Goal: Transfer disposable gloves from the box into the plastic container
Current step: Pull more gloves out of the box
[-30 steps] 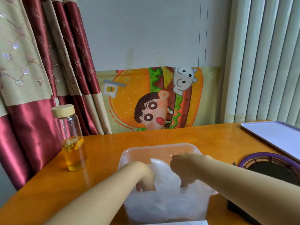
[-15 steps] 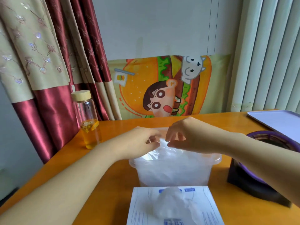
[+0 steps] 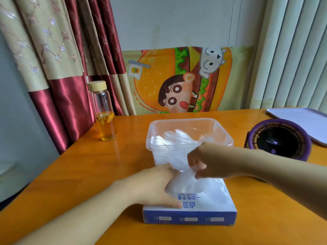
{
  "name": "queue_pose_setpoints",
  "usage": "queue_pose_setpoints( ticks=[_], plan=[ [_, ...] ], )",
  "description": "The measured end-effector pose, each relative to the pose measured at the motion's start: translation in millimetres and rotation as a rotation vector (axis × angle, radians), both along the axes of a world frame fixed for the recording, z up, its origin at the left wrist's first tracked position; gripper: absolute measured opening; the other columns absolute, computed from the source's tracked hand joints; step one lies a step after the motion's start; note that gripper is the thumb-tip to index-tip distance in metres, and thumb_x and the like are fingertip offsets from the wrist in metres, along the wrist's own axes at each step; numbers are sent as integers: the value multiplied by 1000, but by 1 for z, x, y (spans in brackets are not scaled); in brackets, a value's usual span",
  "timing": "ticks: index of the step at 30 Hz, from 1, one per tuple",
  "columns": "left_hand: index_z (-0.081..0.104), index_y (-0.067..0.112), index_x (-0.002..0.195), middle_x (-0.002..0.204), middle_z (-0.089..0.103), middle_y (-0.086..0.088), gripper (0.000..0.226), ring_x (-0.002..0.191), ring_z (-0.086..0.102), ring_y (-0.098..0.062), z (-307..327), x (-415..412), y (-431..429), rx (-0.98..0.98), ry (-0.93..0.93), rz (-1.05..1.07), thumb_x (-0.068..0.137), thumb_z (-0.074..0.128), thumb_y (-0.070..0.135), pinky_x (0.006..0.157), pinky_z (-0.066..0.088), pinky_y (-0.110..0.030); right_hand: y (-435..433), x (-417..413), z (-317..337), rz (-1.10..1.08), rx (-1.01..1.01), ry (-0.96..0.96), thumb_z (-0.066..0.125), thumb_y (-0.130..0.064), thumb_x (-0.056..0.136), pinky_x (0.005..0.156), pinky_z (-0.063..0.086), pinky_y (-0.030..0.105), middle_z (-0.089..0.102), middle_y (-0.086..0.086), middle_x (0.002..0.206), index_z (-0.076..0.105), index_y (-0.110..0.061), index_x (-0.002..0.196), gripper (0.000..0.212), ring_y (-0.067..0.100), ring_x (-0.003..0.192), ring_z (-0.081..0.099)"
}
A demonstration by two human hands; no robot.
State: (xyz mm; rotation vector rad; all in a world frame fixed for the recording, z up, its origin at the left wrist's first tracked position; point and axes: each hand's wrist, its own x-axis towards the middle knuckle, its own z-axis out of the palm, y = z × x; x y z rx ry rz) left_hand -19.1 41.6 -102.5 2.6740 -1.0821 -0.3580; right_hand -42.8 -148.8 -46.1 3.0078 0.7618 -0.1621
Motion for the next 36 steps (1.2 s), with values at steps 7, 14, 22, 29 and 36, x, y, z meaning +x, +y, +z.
queue_pose_setpoints(
  ticks=[7, 14, 22, 29, 36],
  plan=[
    [36, 35, 138, 136, 48, 11, 79, 119, 48, -10, 4, -2, -3, 79, -23, 54, 72, 68, 65, 101, 43, -35, -11, 4, 47, 7, 319, -320, 62, -29, 90, 70, 48, 18, 66, -12, 85, 70, -22, 96, 13, 5, 74, 60],
    [36, 37, 141, 133, 53, 17, 76, 116, 54, -4, 18, 2, -1, -84, 187, 121, 76, 63, 66, 101, 46, -30, -18, 7, 70, -76, 566, -566, 58, -26, 92, 64, 42, 12, 65, -9, 87, 72, -16, 101, 19, 7, 76, 58],
    [65, 21, 116, 112, 70, -5, 85, 105, 66, -20, 43, 14, 15, -984, 741, 172, 50, 77, 72, 84, 52, -29, -25, 8, 64, -25, 689, -373, 61, -30, 90, 68, 43, 10, 66, -19, 82, 69, -23, 92, 11, -6, 76, 60],
    [76, 13, 84, 92, 73, -11, 16, 85, 71, -21, 64, 10, -5, -1449, 698, 324, 85, 61, 18, 74, 57, -29, -24, 15, 56, -30, 731, -215, 69, -33, 82, 94, 38, 6, 59, -20, 115, 59, -25, 123, 42, -10, 105, 54],
    [66, 12, 89, 80, 73, -2, 10, 78, 70, -14, 73, 16, 0, -1472, 314, 426, 93, 57, 13, 63, 53, -20, -32, 21, 38, -358, 1525, 557, 69, -45, 69, 99, 48, 45, 64, 13, 119, 52, -20, 128, 67, 31, 108, 64]
  ],
)
